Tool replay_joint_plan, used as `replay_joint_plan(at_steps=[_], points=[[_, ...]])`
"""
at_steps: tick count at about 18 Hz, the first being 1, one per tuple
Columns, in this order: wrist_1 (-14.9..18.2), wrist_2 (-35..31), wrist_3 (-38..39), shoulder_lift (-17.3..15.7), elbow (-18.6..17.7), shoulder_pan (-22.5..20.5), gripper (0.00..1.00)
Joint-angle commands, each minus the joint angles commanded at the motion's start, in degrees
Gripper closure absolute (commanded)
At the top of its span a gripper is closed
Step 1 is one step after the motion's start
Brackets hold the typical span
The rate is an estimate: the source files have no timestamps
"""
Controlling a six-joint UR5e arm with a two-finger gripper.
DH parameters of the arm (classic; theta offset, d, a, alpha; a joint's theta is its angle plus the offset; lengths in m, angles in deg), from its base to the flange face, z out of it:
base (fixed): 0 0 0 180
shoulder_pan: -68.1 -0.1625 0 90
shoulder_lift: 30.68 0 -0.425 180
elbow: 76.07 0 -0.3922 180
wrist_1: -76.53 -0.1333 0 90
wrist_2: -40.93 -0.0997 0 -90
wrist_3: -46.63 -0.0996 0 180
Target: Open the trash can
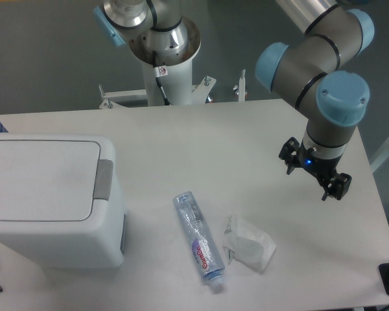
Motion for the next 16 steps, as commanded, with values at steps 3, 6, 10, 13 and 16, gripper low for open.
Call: replay_joint_plan(at_steps=[3, 6, 10, 13, 16], points=[[0.0, 0.2, 0.0, -0.3, -0.3, -0.1, 0.0], [0.0, 0.4, 0.0, -0.6, -0.3, -0.1, 0.0], [0.0, 1.1, 0.3, -0.6, -0.5, -0.3, 0.0], [-0.1, 3.7, 5.8, -1.1, -1.3, -0.2, 0.0], [0.0, 5.9, 9.7, -1.9, -1.5, -0.3, 0.0]])
